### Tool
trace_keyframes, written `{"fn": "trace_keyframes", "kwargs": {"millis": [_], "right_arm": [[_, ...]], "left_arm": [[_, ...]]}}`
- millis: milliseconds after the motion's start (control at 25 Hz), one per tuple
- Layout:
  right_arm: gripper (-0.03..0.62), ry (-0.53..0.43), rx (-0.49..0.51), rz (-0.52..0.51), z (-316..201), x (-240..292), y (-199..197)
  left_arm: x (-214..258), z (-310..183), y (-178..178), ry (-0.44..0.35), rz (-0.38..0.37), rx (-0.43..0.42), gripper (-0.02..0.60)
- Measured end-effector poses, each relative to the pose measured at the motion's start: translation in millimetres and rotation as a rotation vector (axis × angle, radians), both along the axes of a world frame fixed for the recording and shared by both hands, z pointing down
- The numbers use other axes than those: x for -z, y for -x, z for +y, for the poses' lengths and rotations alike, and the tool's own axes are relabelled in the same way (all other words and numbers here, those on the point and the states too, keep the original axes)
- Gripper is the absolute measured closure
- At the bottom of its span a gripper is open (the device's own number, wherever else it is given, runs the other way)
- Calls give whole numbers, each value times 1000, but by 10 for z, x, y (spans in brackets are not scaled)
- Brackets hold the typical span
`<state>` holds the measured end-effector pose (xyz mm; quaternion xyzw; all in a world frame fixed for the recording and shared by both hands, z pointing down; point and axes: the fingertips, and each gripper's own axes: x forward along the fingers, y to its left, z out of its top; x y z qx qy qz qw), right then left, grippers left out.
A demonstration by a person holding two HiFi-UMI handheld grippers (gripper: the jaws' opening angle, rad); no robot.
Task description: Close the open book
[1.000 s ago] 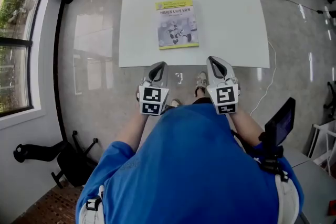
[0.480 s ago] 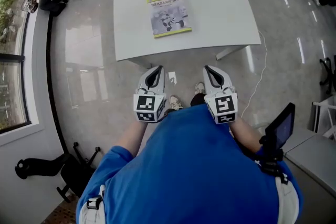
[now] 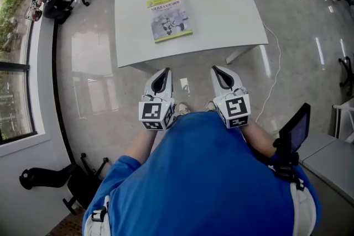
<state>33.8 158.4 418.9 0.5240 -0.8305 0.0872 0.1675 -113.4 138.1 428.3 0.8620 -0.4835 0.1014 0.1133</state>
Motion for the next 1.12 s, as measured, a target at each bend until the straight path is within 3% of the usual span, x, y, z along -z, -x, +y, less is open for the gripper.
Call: {"fn": "trace_keyframes", "kwargs": {"millis": [320, 1120], "right_arm": [[591, -6, 1, -24, -4, 40, -117], [592, -25, 7, -19, -26, 51, -108]], "left_arm": [[59, 27, -211, -18, -8, -11, 574], [41, 68, -215, -15, -29, -28, 574]]}}
